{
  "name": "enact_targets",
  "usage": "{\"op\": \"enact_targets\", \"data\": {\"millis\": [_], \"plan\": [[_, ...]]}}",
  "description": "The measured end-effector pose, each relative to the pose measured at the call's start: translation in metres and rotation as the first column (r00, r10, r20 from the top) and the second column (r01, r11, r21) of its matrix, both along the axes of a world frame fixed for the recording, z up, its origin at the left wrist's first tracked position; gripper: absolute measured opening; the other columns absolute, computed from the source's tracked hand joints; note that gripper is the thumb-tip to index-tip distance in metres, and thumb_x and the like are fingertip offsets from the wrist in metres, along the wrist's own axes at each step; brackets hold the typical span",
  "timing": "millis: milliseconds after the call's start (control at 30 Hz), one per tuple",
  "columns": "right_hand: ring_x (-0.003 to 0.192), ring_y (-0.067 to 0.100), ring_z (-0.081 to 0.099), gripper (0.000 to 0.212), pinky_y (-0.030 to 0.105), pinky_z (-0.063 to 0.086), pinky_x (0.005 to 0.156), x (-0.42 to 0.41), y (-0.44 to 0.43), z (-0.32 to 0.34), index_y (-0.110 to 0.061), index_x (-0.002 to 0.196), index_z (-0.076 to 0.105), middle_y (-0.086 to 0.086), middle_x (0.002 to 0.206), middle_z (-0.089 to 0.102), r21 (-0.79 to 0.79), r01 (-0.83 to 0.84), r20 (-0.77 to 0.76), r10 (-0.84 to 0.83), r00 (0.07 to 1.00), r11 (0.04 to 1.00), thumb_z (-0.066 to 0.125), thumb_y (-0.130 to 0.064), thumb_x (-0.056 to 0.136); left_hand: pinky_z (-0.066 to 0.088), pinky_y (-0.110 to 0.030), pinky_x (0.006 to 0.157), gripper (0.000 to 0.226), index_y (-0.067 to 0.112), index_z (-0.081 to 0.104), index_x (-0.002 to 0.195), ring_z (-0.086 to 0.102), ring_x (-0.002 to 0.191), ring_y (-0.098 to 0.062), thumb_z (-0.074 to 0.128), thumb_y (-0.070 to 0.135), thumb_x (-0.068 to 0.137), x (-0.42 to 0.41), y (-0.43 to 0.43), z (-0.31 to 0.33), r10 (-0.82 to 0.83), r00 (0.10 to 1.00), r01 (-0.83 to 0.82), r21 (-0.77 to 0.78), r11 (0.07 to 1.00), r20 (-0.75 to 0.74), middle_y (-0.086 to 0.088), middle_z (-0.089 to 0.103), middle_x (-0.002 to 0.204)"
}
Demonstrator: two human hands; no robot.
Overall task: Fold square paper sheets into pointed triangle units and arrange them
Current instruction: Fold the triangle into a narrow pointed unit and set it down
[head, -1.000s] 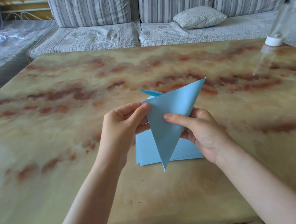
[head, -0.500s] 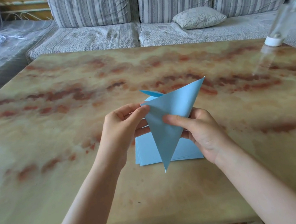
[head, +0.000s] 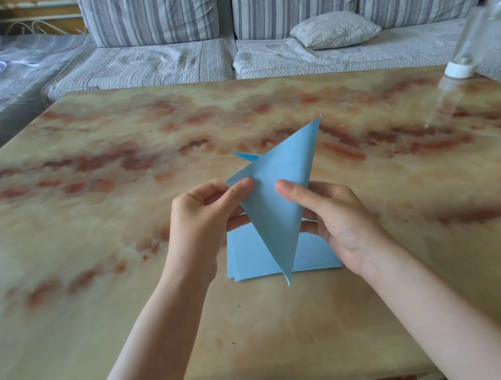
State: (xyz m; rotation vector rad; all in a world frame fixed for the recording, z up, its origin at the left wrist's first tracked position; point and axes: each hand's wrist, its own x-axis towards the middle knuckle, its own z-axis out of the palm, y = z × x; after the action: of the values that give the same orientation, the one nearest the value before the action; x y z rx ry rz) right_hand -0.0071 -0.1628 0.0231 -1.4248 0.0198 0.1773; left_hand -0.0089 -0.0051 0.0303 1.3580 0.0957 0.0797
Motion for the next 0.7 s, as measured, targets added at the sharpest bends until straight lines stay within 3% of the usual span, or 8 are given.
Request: {"op": "enact_targets", "data": {"millis": [133,333,500,700], "plan": [[0.071,0.018,0.068,0.029,0.024,0.054,0.063,0.003,-0.002,0.000,-0.008,0.083,0.074,0.009,0.088,0.075,0.052,0.053,0.010,-0.054,0.998,0.997,0.072,-0.031,0.066,0.055,-0.021,0.057,0.023,0.009,0.059,0.062,0.069,0.061,-0.012,0.069,0.008,0.083,0.000,0.002,0.003,0.027,1.000,-0.028,-0.057,0.998,-0.014,-0.003,0.070,0.064],[0.076,0.020,0.071,0.035,0.026,0.056,0.068,0.005,-0.007,0.000,-0.005,0.089,0.073,0.013,0.091,0.075,0.092,0.033,-0.014,-0.032,0.999,0.995,0.070,-0.034,0.069,0.054,-0.020,0.056,0.030,0.016,0.062,0.056,0.066,0.059,-0.012,0.069,0.008,0.084,0.002,0.004,0.001,0.029,0.999,-0.033,-0.084,0.996,-0.042,-0.005,0.069,0.068],[0.074,0.021,0.073,0.028,0.027,0.058,0.067,0.008,-0.026,0.004,-0.007,0.083,0.070,0.009,0.082,0.075,0.136,0.132,-0.012,-0.132,0.991,0.982,0.065,-0.032,0.072,0.053,-0.018,0.055,0.021,0.013,0.057,0.068,0.060,0.050,-0.005,0.065,0.009,0.087,0.010,0.024,0.003,0.120,0.993,-0.122,-0.130,0.984,-0.026,0.003,0.065,0.057],[0.087,0.025,0.073,0.056,0.039,0.057,0.078,0.006,-0.025,0.009,-0.005,0.095,0.070,0.011,0.093,0.075,-0.019,0.054,-0.004,-0.054,0.999,0.998,0.062,-0.054,0.069,0.054,-0.021,0.056,0.019,0.009,0.057,0.070,0.066,0.059,-0.011,0.066,0.008,0.087,0.006,0.015,0.000,0.083,0.997,-0.083,-0.067,0.994,-0.004,-0.005,0.069,0.070]]}}
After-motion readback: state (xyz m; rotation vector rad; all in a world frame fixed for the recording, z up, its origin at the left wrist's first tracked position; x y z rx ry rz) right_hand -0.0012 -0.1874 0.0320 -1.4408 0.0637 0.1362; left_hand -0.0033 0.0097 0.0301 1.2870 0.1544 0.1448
